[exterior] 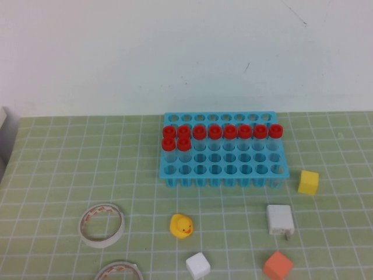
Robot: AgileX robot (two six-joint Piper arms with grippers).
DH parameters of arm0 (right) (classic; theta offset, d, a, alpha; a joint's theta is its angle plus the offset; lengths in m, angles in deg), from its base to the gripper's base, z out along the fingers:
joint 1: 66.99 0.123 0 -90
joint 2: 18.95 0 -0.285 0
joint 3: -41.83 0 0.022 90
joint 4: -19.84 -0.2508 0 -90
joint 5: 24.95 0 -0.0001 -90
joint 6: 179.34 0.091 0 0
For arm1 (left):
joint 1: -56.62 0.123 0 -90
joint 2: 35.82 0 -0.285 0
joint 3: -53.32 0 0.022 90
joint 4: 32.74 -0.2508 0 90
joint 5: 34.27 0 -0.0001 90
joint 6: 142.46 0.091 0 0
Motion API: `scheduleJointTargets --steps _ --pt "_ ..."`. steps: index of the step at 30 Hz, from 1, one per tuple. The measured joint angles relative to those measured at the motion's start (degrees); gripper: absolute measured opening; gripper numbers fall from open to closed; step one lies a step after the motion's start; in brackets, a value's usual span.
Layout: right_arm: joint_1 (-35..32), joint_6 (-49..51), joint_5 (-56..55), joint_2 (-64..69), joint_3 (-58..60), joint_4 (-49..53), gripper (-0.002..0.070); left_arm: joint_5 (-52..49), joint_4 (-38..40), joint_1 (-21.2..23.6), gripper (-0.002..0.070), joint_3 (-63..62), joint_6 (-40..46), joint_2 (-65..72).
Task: Place the test tubes
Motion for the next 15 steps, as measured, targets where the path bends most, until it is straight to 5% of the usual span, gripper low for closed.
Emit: scheduleJointTargets --steps 5,15 --pt "-7.9 -10.4 -9.3 -1.2 1.4 -11.9 -0.0001 0.0 0.0 0.0 -0.0001 0.0 0.0 0.0" --pt "-17.2 -11.5 -29.2 -7.2 19.8 -14.7 -0.0001 0.0 0.0 0.0 -0.0001 0.0 0.0 0.0"
